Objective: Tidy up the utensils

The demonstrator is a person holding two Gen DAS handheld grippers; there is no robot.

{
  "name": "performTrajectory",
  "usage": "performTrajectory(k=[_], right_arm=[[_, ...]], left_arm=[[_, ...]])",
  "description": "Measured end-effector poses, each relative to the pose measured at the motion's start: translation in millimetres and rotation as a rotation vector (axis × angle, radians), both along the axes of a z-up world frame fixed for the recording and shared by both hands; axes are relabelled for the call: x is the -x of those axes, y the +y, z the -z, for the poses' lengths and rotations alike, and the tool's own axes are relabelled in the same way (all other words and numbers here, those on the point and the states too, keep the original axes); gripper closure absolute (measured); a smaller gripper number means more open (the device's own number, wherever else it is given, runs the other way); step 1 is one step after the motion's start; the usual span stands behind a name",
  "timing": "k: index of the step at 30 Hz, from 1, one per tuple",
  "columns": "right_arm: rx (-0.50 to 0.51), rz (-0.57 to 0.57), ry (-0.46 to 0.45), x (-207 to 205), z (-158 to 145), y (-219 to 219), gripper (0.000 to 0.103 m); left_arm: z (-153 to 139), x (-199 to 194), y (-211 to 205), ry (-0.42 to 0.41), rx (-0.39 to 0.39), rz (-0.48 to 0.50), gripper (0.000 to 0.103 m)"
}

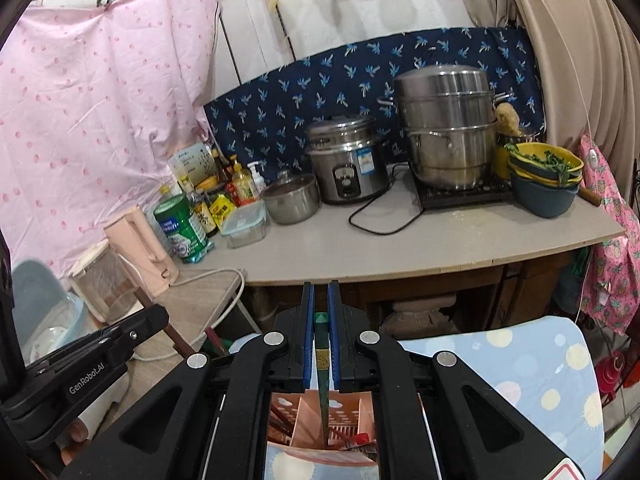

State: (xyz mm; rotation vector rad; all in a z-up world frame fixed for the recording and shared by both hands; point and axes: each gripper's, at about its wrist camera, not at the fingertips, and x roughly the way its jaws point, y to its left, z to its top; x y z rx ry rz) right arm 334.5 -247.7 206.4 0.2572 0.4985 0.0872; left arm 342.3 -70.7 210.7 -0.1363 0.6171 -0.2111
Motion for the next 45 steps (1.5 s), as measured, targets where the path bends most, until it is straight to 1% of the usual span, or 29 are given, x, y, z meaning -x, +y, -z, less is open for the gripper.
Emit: performTrajectory(k=[2,3,5,6,7,9,11,17,19,21,25,27,28,29,30,32,34,39,41,45], right_arm=[[-0.001,-0.006,0.011,-2,4,1,0.096],[-0.001,-0.005,0.015,-3,5,0,0.096],[-0.009,-0.004,0.014,-2,5,0,0.093],[-0.009,-0.002,0.014,-1,5,1,0.092],[-0.012,-0.001,0.01,1,3,1,0.092],[-0.013,-0.004,0.002,6,1,0,0.088],[-0.011,-0.005,-0.008,14,0,0,0.082],[0.015,-0.01,-0.025,33,-3,5,0.079],[0.01,-0.014,-0.026,40,-3,5,0.077],[0.011,-0.015,-0.026,46,-2,6,0.075],[0.027,-0.015,-0.024,60,0,10,0.074],[0.045,-0.009,-0.028,70,2,13,0.072],[0.052,-0.012,-0.029,74,3,15,0.067],[0.068,-0.011,-0.032,80,6,18,0.063],[0.089,-0.011,-0.03,85,8,21,0.062],[0.118,-0.011,-0.022,94,14,26,0.061],[0.126,-0.022,-0.01,102,20,29,0.058],[0.131,-0.026,0.031,122,36,32,0.056],[0.136,-0.028,0.044,130,42,34,0.052],[0.156,-0.024,0.07,145,53,36,0.052]], left_arm=[[2,1,-2,-0.007,-0.017,-0.006,0.096],[2,1,-3,-0.013,-0.03,-0.016,0.094],[1,3,-3,-0.019,-0.033,-0.02,0.086],[1,5,-2,-0.022,-0.032,-0.028,0.076],[0,7,0,-0.029,-0.03,-0.035,0.068],[-2,10,2,-0.042,-0.034,-0.047,0.067],[-4,14,3,-0.046,-0.04,-0.05,0.066],[-3,23,5,-0.037,-0.048,-0.05,0.065],[-3,27,6,-0.035,-0.048,-0.053,0.06],[-2,32,7,-0.036,-0.052,-0.061,0.057],[0,43,10,-0.035,-0.068,-0.069,0.057],[2,50,11,-0.035,-0.083,-0.077,0.056],[3,55,11,-0.036,-0.092,-0.08,0.051],[4,58,12,-0.036,-0.097,-0.083,0.049],[7,63,13,-0.037,-0.105,-0.088,0.046],[12,71,14,-0.034,-0.124,-0.096,0.046],[19,79,16,-0.017,-0.14,-0.099,0.046],[34,97,21,0.02,-0.149,-0.109,0.046],[41,104,22,0.036,-0.154,-0.115,0.045],[53,118,21,0.055,-0.182,-0.118,0.045]])
